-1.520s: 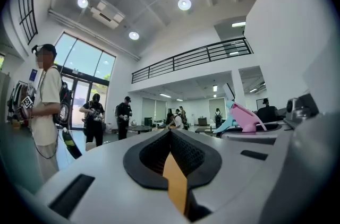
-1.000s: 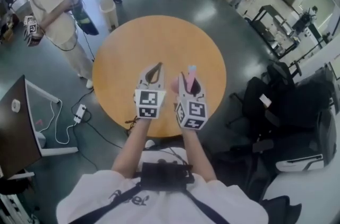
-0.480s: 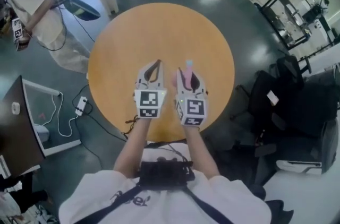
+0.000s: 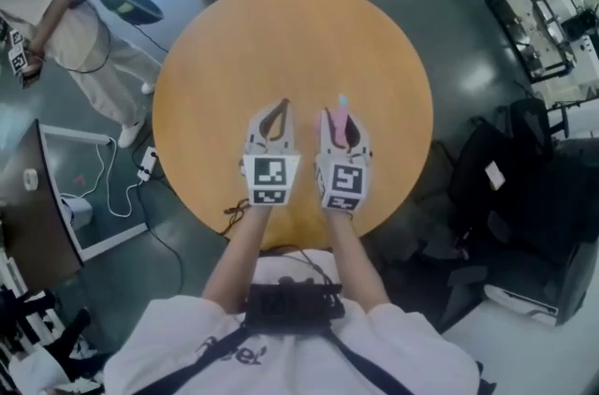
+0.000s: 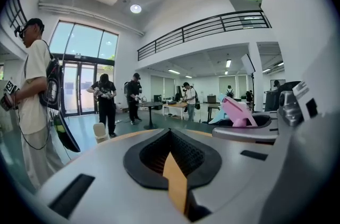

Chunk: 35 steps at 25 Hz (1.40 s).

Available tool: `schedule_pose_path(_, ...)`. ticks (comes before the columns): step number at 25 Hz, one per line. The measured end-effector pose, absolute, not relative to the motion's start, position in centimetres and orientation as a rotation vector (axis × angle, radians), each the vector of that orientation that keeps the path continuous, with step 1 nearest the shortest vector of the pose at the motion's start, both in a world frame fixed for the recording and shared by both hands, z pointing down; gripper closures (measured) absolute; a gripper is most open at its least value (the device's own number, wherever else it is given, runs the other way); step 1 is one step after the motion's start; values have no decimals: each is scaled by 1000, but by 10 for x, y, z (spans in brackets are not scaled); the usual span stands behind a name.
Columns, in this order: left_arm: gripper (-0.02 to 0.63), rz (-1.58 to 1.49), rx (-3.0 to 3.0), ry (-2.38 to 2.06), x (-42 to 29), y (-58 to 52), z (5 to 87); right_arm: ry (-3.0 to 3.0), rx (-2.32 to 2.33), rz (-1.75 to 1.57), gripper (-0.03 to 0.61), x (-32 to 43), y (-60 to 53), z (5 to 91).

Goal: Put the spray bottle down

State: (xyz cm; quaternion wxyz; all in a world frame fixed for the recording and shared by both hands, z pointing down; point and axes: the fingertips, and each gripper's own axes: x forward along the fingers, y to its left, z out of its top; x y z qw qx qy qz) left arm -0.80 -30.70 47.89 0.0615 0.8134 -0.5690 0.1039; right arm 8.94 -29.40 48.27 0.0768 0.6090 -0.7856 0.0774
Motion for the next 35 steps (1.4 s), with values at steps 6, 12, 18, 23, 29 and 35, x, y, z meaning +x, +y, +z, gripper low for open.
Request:
schedule_pose_path(6, 603, 355, 2390, -1687, -5, -317, 509, -2325, 1782, 294, 430, 93, -316, 516)
schedule_pose_path(12, 603, 362, 2349, -1655, -4, -329, 529, -2313, 1770, 311, 431, 99, -350, 535)
schedule_pose_path(18, 603, 394, 2322, -1608, -8, -328, 555, -2318, 1752, 294, 431, 97, -388, 547)
schedule_pose_path(23, 603, 404, 2316, -1576, -5, -325, 567, -2337, 1720, 305, 430, 98, -417, 560)
schedule_pose_path(29, 603, 391, 2305, -1558, 0, -327, 571, -2322, 1707, 288, 428, 101, -431, 570)
schedule_pose_path(35, 603, 386, 2306, -1535, -1, -331, 574, -2359, 1724, 267, 426, 104, -436, 570)
